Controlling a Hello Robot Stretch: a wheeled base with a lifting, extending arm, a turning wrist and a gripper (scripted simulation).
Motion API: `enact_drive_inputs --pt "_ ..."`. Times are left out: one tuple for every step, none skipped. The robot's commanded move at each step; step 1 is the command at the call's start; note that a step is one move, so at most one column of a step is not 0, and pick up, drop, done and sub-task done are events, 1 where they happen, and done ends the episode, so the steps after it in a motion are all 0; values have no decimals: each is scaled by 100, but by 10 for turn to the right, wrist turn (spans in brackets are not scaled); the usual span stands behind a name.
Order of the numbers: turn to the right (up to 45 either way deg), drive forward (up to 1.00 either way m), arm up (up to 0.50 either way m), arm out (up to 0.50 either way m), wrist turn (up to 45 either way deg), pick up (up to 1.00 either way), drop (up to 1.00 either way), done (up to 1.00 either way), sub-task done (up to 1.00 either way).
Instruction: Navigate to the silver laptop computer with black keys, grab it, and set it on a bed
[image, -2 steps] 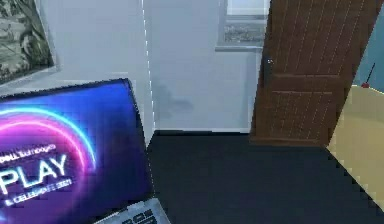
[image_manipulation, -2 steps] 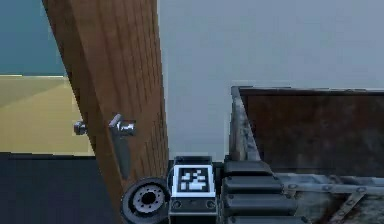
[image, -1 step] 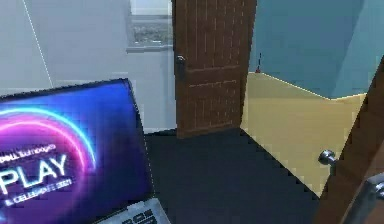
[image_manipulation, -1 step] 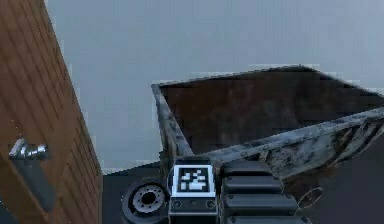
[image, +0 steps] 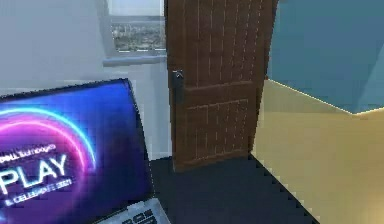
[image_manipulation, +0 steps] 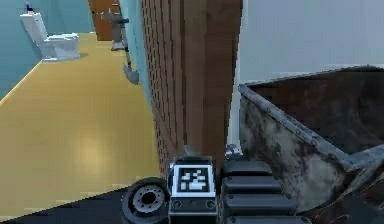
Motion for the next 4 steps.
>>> enact_drive_inputs --pt "450 0 0 0 0 0 0 0 0" --pt "30 0 0 0 0 0 0 0 0" --pt "0 30 0 0 0 0 0 0 0" --pt "150 0 0 0 0 0 0 0 0"
